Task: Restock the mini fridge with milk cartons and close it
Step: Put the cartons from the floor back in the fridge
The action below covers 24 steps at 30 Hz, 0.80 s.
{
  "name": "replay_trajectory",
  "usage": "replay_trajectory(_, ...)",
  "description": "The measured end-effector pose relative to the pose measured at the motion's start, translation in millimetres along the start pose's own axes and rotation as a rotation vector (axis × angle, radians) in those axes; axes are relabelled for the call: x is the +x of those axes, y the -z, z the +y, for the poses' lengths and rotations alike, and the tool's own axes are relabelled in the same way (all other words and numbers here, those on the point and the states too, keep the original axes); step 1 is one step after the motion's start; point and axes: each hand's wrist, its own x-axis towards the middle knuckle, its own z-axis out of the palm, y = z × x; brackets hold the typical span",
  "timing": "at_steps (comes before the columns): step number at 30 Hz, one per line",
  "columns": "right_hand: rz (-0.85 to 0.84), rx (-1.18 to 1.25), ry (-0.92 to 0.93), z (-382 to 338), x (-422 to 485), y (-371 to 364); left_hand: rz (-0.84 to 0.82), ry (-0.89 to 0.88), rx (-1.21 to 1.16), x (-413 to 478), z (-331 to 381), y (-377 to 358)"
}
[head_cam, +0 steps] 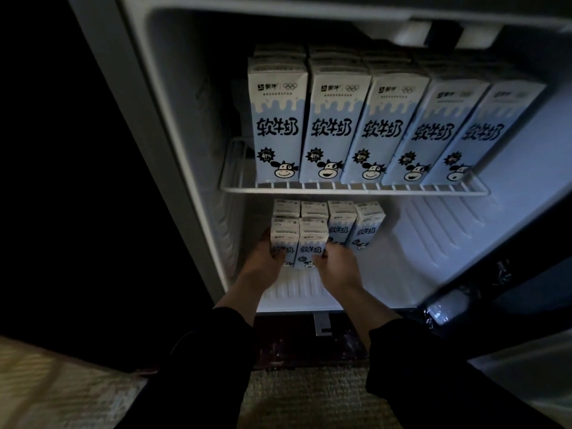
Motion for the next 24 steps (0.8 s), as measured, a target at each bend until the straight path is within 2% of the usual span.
replay_trajectory(8, 0.022, -0.016, 0.015, 1, 1, 1, -0.010, 0.009, -0.094, 1, -1, 1)
replay_trajectory(19, 0.027, -0.012, 0.020, -1, -2, 8, 0.030, 0.005, 0.011, 0, 0, -6)
replay_trajectory(24, -0.031, 0.005, -0.015, 0, -10, 16, 0.008, 0.086, 0.124, -4, 1, -7)
